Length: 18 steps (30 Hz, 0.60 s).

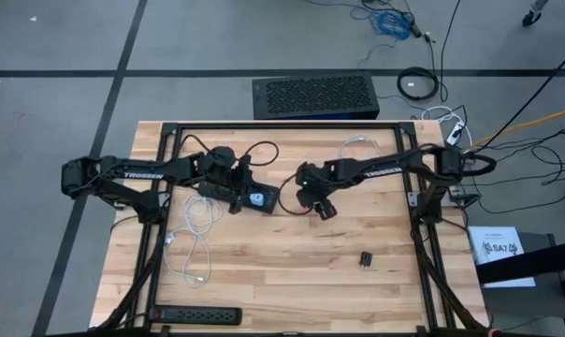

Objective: Insert USB
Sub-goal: Insert the pink charger adapter into the top left black outlet extension

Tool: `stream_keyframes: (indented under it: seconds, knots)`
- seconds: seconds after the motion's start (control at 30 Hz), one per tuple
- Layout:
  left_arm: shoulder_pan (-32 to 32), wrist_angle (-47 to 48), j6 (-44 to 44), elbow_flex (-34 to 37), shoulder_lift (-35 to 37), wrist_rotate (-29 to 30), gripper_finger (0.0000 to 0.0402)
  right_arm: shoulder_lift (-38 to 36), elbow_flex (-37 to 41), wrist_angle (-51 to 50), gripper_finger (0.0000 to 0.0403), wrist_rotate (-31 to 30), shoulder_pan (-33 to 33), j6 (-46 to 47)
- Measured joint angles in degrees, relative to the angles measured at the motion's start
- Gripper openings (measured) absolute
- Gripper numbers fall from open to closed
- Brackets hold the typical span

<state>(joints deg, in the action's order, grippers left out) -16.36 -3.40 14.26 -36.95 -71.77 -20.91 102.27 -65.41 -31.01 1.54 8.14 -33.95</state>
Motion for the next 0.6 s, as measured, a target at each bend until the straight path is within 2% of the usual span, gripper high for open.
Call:
stream_keyframes:
  seconds: [0.17,0.27,0.47,0.6]
  knots:
    - [0.0,-0.08,-0.17,0.0,0.0,0.0,0.0013,2.06,0.0,0.28,0.0233,0.0,0.0,-0.23]
    - [0.0,-0.1,-0.17,0.0,0.0,0.0,0.0013,3.02,0.03,0.08,0.0212,0.07,-0.23,-1.13]
    - [0.0,-0.15,-0.38,0.01,0.0,2.51,0.0011,3.49,0.02,1.85,0.0112,0.41,-0.42,-0.77]
    - [-0.46,0.02,-2.05,0.0,-0.02,5.32,0.0005,3.32,0.02,5.77,0.0111,4.26,0.12,3.5]
